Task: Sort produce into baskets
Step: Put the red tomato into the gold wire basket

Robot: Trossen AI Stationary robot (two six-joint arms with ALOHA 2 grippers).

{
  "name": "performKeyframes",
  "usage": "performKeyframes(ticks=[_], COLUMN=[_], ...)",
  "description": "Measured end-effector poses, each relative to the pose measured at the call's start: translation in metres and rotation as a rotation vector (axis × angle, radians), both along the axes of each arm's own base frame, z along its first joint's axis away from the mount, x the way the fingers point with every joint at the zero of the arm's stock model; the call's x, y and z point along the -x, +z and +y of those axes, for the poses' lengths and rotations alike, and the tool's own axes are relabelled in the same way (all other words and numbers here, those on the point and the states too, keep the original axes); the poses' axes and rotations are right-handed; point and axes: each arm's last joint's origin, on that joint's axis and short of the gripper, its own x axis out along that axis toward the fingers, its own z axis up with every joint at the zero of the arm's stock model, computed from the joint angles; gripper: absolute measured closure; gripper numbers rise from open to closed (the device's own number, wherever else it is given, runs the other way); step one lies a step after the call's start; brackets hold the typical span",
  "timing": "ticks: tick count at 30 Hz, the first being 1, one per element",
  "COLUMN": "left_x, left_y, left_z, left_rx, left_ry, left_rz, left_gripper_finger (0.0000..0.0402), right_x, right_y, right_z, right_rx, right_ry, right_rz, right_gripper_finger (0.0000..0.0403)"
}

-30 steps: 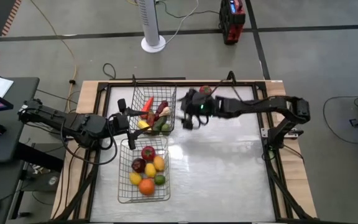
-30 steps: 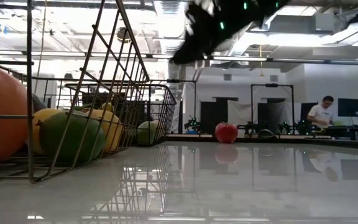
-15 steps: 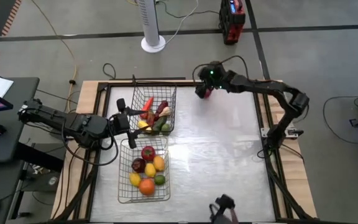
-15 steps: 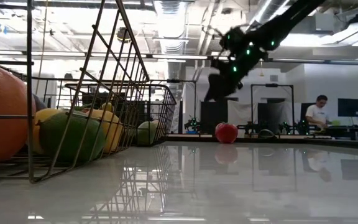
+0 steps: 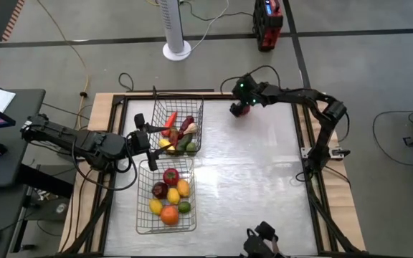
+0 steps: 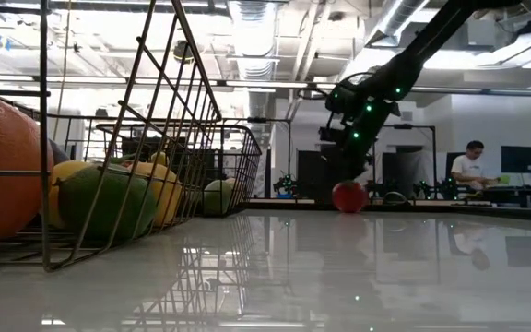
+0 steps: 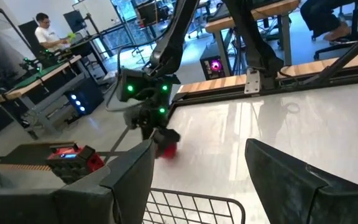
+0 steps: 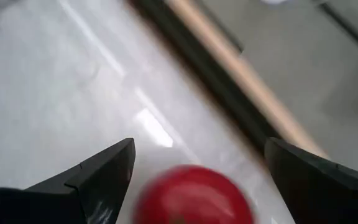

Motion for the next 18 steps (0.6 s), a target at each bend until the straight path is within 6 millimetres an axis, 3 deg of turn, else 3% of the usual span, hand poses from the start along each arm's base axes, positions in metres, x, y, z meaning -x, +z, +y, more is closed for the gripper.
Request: performKeyframes(ticks=[5, 13, 18], left_x=[0.0, 0.0, 0.001], left_y=[-0.001, -0.002, -0.003], left_z=[0.0, 0.0, 0.0], left_rx=[0.006, 0.021, 0.037], left_ry=[0.002, 0.005, 0.01], left_rz=[0.003, 0.008, 0.011], left_gripper_finger=[0.016, 0.016, 0.016], right_x=[-0.004, -0.023, -0.033], right_y=[-0.005, 0.0, 0.016], right_z=[0.021, 0.08, 0.113], right_rx=[-0.091, -0.227, -0.144], right_ry=[0.034, 0.111, 0.162], right_rz=[0.085, 0.16, 0.175], right_gripper_finger=[0.0019, 0.0019, 0.0019])
